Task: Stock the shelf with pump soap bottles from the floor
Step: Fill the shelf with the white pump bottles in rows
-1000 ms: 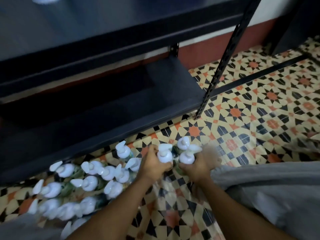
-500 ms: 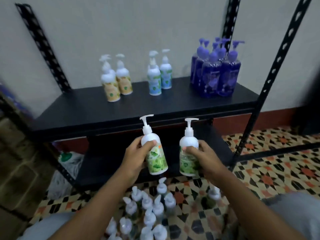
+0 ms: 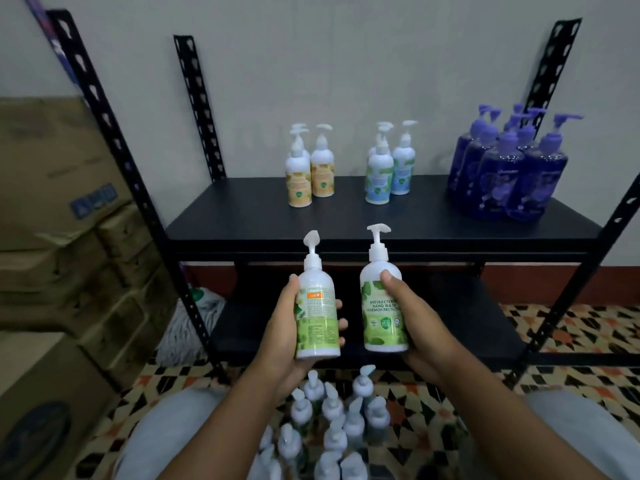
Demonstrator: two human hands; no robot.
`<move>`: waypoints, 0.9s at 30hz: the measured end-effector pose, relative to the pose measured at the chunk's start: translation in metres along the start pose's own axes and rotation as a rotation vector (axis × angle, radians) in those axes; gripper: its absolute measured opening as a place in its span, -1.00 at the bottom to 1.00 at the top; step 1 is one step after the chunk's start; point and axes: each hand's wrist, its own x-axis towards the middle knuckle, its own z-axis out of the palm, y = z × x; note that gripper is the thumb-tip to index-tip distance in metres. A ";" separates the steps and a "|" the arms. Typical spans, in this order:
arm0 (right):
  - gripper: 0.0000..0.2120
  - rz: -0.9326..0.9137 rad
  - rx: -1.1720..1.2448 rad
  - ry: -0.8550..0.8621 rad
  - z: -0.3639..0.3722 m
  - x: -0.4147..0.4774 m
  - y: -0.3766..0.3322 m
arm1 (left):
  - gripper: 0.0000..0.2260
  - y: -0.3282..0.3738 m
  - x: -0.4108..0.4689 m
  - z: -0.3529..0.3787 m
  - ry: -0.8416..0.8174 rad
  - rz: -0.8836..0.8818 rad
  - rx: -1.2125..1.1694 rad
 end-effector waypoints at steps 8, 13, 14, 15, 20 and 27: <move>-0.41 0.070 0.035 -0.056 0.005 0.006 0.007 | -0.52 0.010 -0.009 -0.013 -0.034 0.020 0.006; -0.43 0.011 -0.064 -0.107 0.007 0.012 0.010 | -0.55 0.004 -0.009 -0.021 0.210 0.251 0.380; -0.45 0.003 -0.068 -0.122 0.009 0.012 0.009 | -0.55 0.004 -0.010 -0.023 0.239 0.274 0.426; -0.45 -0.001 -0.068 -0.137 0.010 0.013 0.009 | -0.58 0.004 -0.011 -0.025 0.251 0.287 0.462; -0.46 0.002 -0.044 -0.172 0.021 0.014 0.010 | -0.56 0.006 -0.014 -0.033 0.267 0.284 0.457; -0.41 0.023 0.023 -0.154 0.038 0.013 0.011 | -0.48 0.012 -0.020 -0.037 0.260 0.320 0.446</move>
